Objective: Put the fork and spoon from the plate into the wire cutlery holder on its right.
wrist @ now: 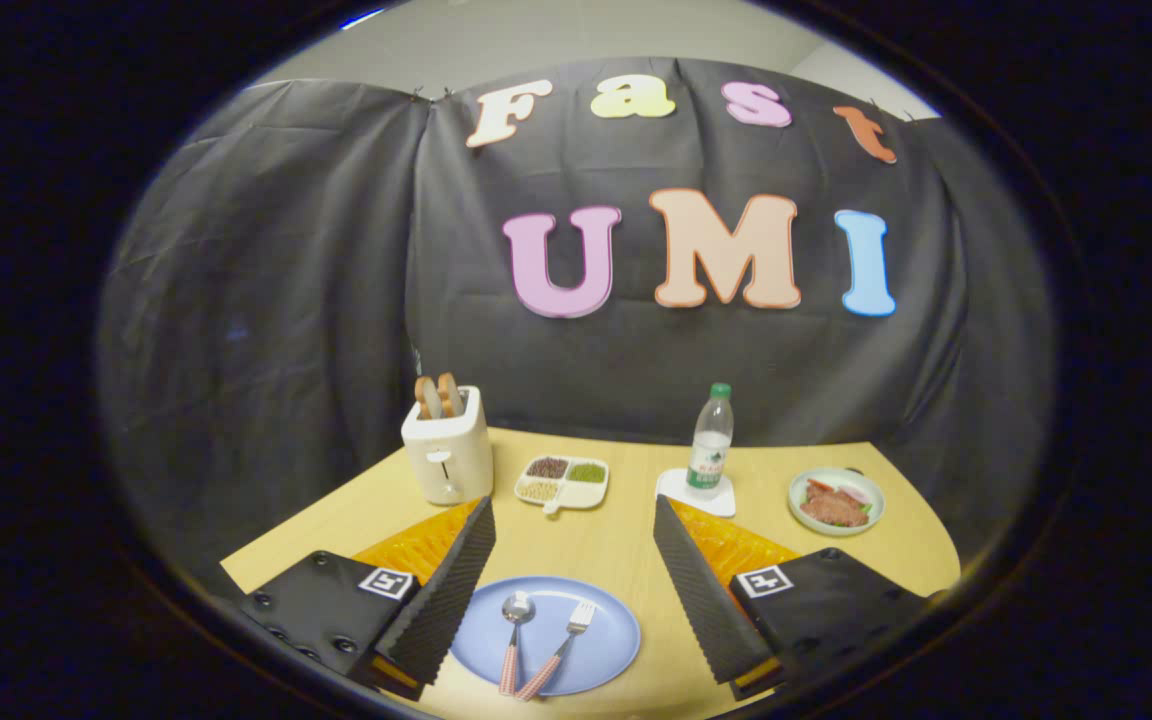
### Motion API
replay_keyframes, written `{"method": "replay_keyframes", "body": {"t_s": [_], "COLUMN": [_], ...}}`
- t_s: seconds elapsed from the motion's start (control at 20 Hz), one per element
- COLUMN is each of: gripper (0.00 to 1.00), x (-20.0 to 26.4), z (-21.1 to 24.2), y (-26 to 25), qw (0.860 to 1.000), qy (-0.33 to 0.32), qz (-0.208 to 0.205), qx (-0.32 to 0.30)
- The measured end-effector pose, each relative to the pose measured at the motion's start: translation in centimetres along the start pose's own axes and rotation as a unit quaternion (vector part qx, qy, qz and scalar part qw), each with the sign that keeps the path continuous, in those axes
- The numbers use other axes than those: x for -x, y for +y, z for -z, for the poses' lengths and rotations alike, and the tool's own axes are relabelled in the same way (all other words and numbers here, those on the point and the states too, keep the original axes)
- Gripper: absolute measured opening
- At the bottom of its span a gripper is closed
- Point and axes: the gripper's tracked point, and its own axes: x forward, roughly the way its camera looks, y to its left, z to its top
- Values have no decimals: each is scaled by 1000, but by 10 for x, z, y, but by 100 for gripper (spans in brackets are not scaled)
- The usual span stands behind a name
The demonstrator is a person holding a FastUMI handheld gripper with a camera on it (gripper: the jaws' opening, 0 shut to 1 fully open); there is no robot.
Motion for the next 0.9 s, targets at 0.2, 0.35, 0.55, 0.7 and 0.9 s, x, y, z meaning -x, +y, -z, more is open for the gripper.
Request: {"method": "replay_keyframes", "body": {"t_s": [0.2,0.35,0.55,0.7,0.9], "gripper": [100,100,100,100,99], "x": [-12,-19,-26,-26,-28], "z": [50,95,139,164,191], "y": [2,4,-4,-5,-1], "qw": [998,991,980,972,962], "qy": [67,136,201,234,273], "qz": [-5,-10,4,9,2], "qx": [-1,-2,-9,5,21]}}
